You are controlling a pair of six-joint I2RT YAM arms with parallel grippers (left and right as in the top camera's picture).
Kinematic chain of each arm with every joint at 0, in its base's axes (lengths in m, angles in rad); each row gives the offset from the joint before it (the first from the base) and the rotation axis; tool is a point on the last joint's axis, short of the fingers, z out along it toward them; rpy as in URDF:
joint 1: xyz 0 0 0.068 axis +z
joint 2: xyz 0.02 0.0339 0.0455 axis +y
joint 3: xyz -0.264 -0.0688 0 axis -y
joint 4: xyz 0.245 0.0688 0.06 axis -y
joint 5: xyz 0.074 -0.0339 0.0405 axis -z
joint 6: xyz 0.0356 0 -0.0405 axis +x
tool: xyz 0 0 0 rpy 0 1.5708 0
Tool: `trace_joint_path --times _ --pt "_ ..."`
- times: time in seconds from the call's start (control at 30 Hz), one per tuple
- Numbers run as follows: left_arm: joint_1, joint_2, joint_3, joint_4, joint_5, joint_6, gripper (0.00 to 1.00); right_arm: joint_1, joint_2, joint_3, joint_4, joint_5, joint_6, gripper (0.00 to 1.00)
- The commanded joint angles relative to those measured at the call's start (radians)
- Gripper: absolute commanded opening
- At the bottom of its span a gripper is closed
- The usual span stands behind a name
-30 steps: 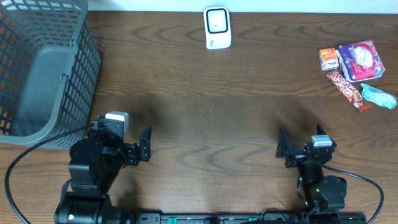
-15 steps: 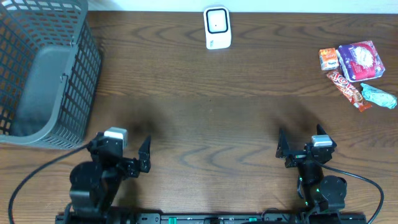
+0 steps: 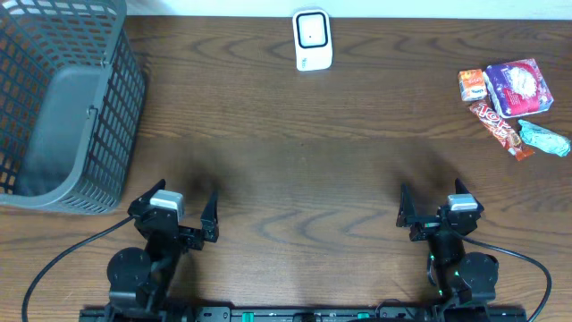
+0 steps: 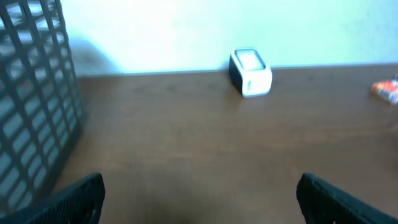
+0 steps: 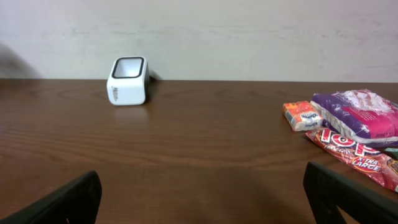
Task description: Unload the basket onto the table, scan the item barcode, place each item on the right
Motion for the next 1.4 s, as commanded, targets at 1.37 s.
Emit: trace_joint_path --times 1.37 --pt "0.047 -0.111 -0.274 0.315 -0.109 -0.051 0.98 -0.002 -0.006 -0.003 -0.004 0.008 0.011 0.99"
